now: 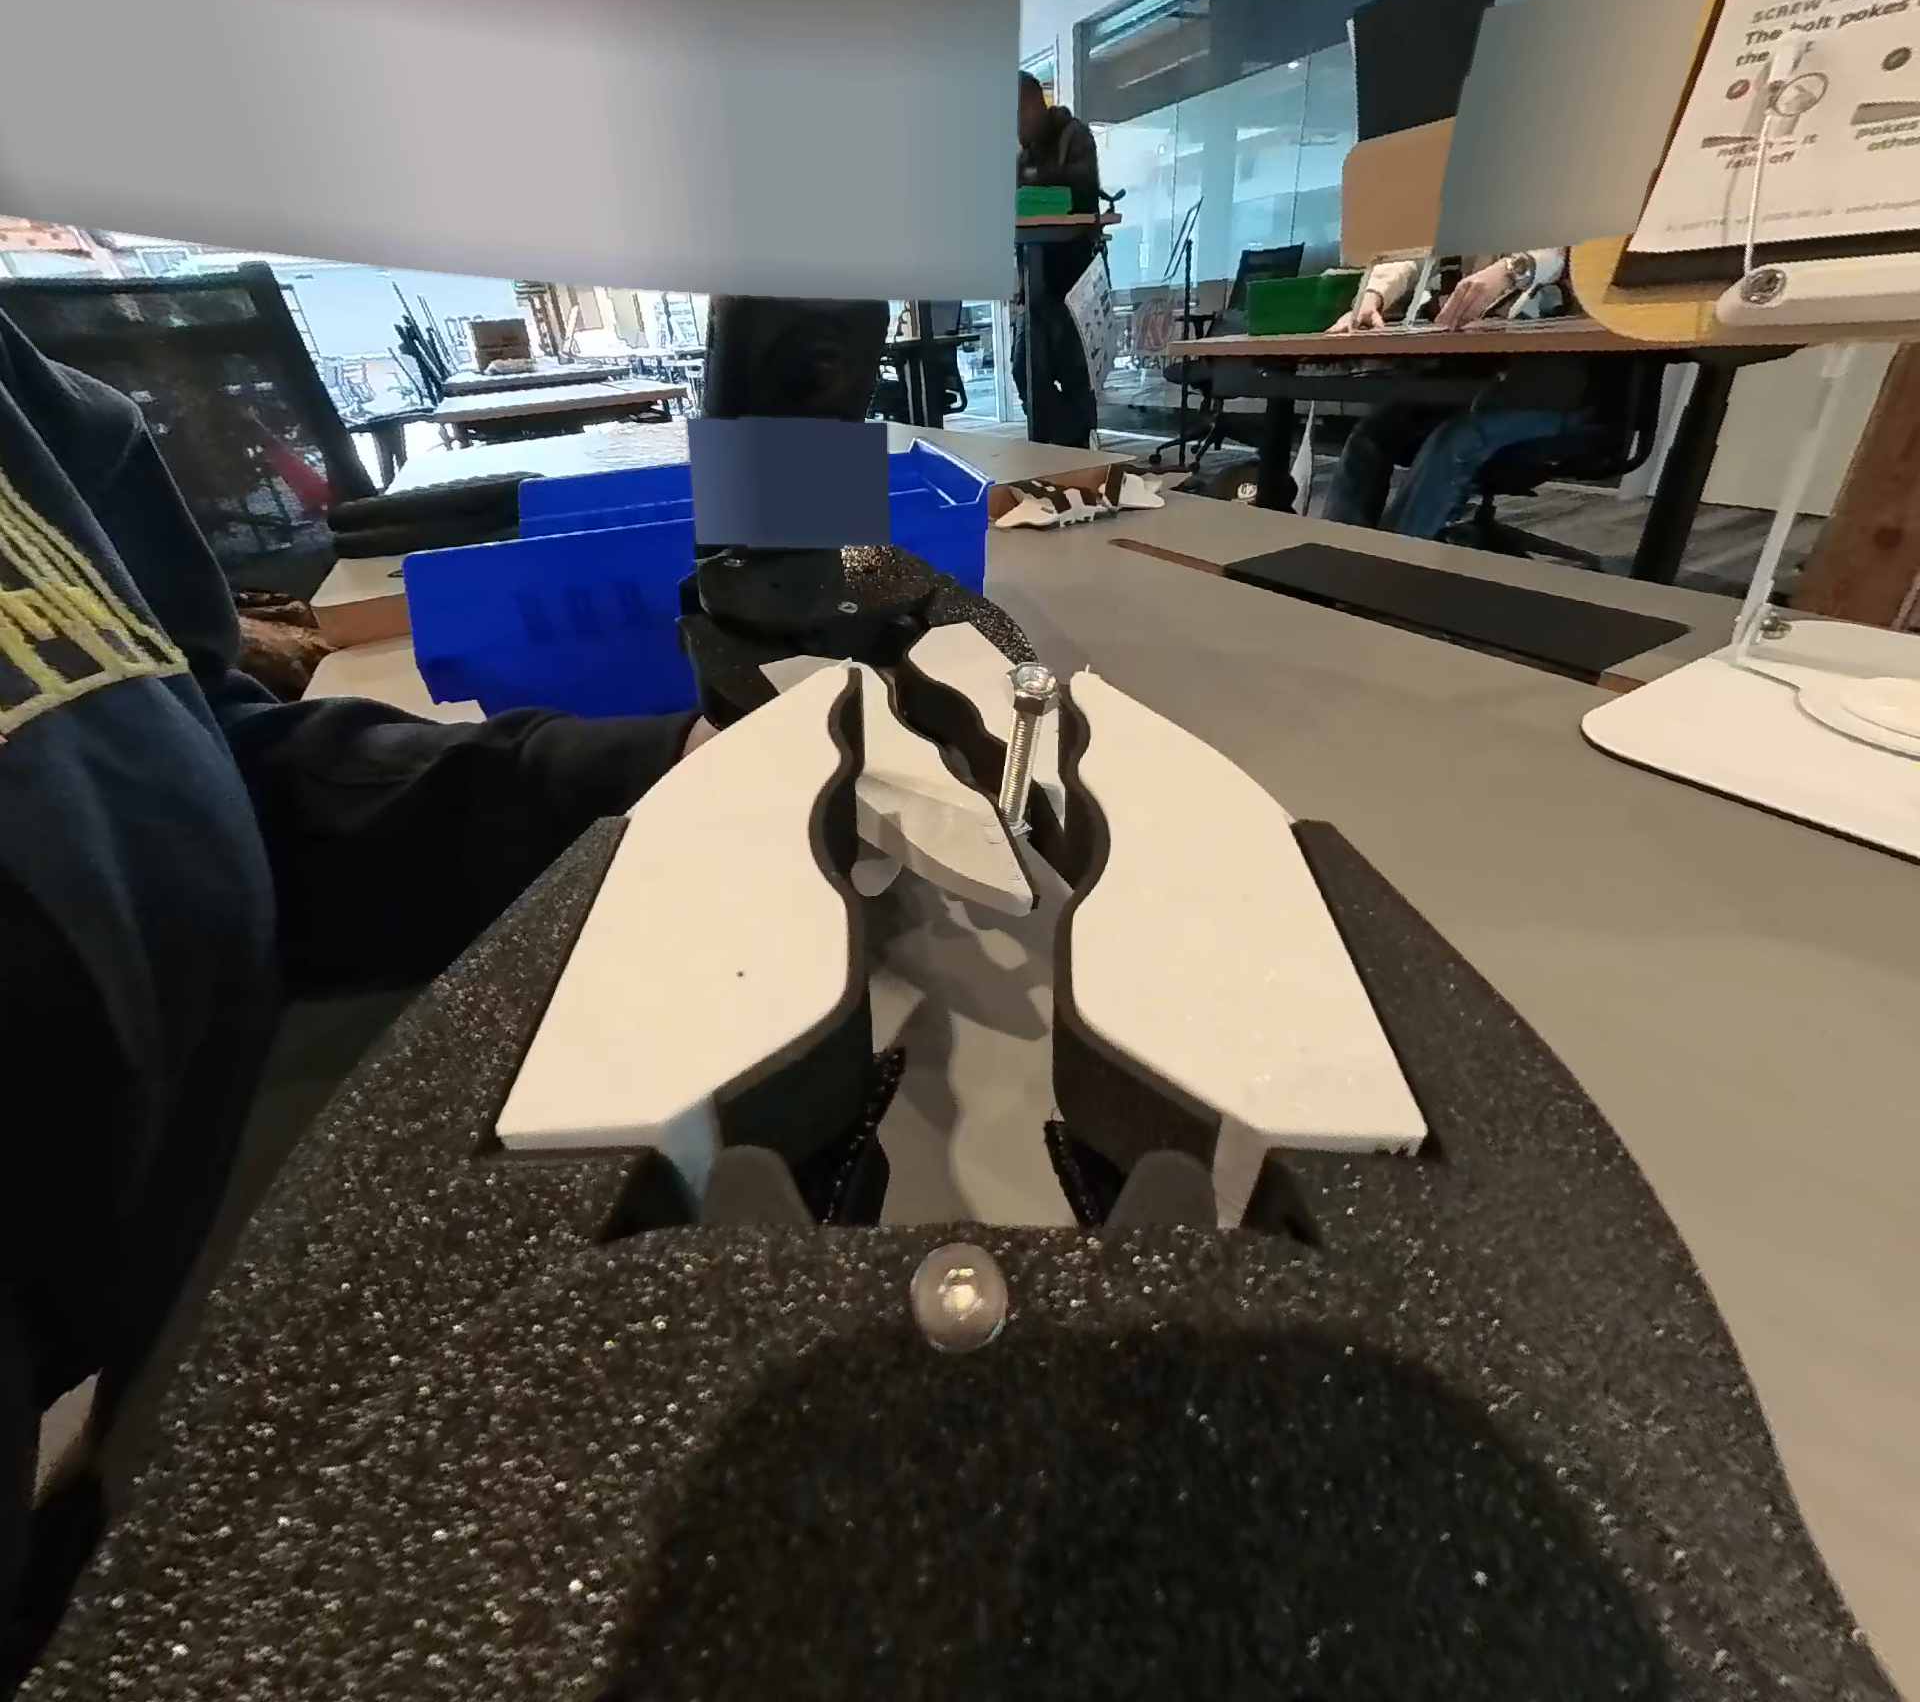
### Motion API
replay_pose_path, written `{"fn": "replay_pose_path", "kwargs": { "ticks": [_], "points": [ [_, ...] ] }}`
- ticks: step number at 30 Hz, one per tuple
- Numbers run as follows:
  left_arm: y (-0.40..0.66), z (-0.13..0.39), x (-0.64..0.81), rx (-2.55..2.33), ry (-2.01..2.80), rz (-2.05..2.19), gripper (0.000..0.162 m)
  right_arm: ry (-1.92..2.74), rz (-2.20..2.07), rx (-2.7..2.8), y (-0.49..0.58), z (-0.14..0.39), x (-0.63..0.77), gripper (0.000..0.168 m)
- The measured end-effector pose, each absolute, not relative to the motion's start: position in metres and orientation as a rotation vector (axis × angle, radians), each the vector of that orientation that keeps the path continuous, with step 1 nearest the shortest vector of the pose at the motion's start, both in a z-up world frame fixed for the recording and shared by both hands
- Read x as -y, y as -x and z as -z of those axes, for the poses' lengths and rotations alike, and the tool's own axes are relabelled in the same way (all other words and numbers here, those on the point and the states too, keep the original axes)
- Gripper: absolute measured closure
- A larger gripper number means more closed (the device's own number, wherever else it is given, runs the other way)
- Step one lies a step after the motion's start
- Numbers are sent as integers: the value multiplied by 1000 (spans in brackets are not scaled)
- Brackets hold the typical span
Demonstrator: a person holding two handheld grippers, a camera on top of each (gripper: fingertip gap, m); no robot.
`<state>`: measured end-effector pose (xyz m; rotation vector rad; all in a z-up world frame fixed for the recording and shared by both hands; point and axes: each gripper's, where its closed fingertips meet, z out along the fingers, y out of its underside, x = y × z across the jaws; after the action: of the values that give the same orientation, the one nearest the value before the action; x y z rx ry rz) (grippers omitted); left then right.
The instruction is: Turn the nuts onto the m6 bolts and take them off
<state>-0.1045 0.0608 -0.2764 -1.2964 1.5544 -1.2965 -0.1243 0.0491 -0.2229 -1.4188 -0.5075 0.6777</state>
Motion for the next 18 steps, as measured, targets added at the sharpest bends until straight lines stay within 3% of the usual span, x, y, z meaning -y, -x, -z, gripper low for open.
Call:
{"fn": "replay_pose_path", "kwargs": {
  "ticks": [18],
  "points": [
    [107,276,-60,-1556,1297,1301,152,1434,-674,520,126,226,-49,135]
  ]
}}
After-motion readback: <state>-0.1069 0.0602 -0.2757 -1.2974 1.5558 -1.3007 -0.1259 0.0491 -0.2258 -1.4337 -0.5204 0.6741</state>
